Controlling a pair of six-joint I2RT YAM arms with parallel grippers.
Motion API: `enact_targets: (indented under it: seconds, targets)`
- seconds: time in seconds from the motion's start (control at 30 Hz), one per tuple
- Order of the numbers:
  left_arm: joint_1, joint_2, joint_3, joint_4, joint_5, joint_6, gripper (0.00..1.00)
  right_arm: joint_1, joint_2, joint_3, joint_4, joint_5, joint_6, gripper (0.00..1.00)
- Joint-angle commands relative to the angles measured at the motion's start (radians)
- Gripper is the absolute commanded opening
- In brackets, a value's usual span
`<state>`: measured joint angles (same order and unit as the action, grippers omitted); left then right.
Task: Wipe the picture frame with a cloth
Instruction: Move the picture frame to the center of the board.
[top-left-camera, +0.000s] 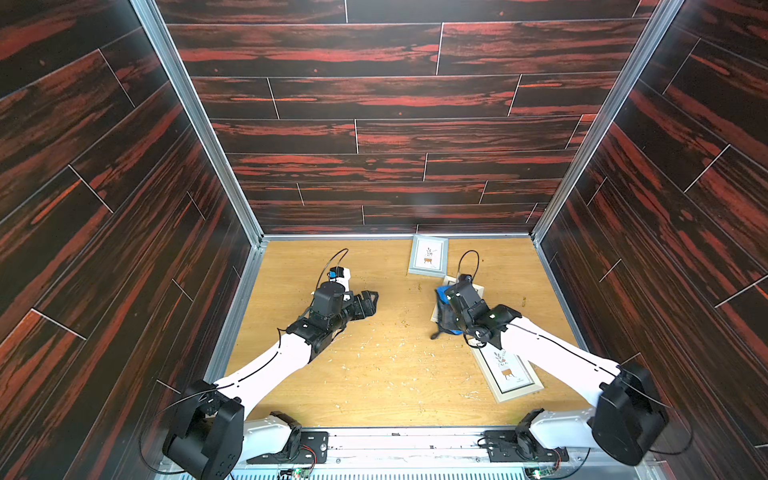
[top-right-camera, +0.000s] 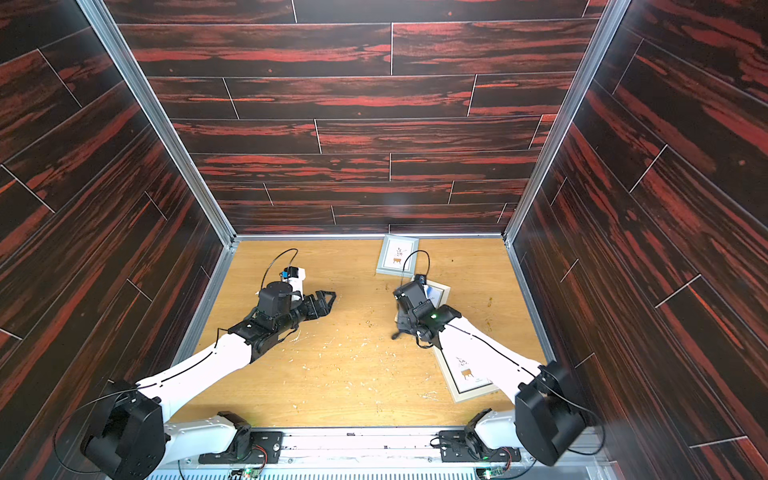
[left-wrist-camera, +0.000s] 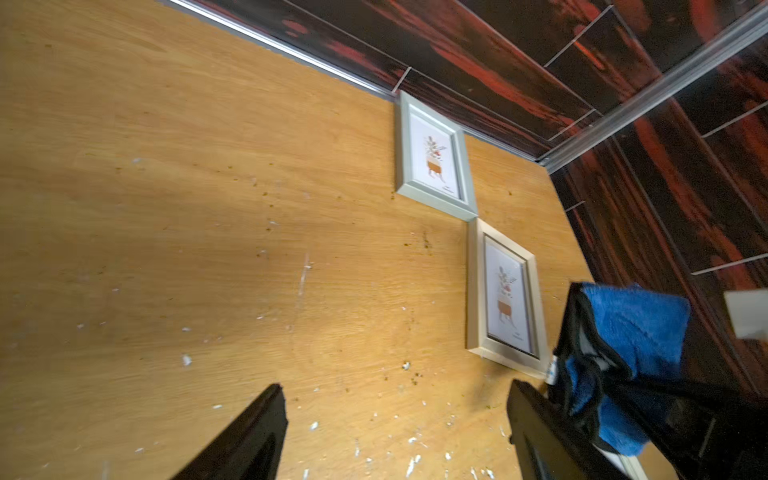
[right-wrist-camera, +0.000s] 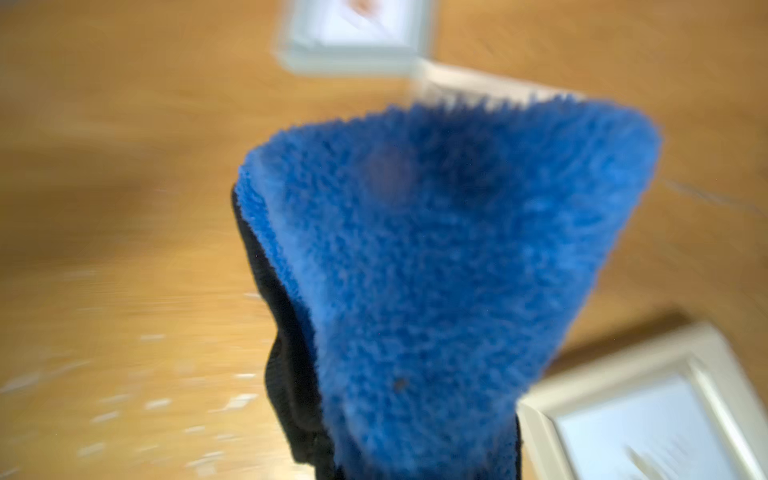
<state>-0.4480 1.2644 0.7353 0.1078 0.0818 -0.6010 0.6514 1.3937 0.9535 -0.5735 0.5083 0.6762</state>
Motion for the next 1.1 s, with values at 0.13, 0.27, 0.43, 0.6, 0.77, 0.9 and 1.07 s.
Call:
enact_targets:
  seconds: [0.13, 0.27, 0.43, 0.6, 0.77, 0.9, 1.07]
  targets:
    - [0.002, 0.013, -0.014, -0.036, -0.045, 0.027, 0.87, -0.102, -0.009, -0.060, -0.331, 0.189, 0.237, 0.00]
    - [0.003, 0.010, -0.020, -0.034, -0.051, 0.031, 0.87, -0.127, 0.028, -0.093, -0.395, 0.198, 0.328, 0.00]
    - [0.005, 0.009, -0.024, -0.031, -0.054, 0.030, 0.87, -0.120, 0.091, -0.185, -0.314, 0.062, 0.349, 0.00]
    - [0.006, 0.008, -0.028, -0.037, -0.071, 0.033, 0.87, -0.010, 0.096, -0.239, -0.248, -0.072, 0.380, 0.00]
    - [0.009, 0.050, -0.015, -0.042, -0.071, 0.022, 0.87, 0.127, 0.097, -0.229, -0.170, -0.221, 0.426, 0.00]
    - [0.010, 0.070, -0.004, -0.073, -0.083, 0.015, 0.87, 0.224, 0.121, -0.142, -0.137, -0.258, 0.477, 0.00]
    - [0.009, 0.093, 0.034, -0.157, -0.037, 0.020, 0.81, 0.300, 0.189, -0.037, -0.072, -0.271, 0.499, 0.00]
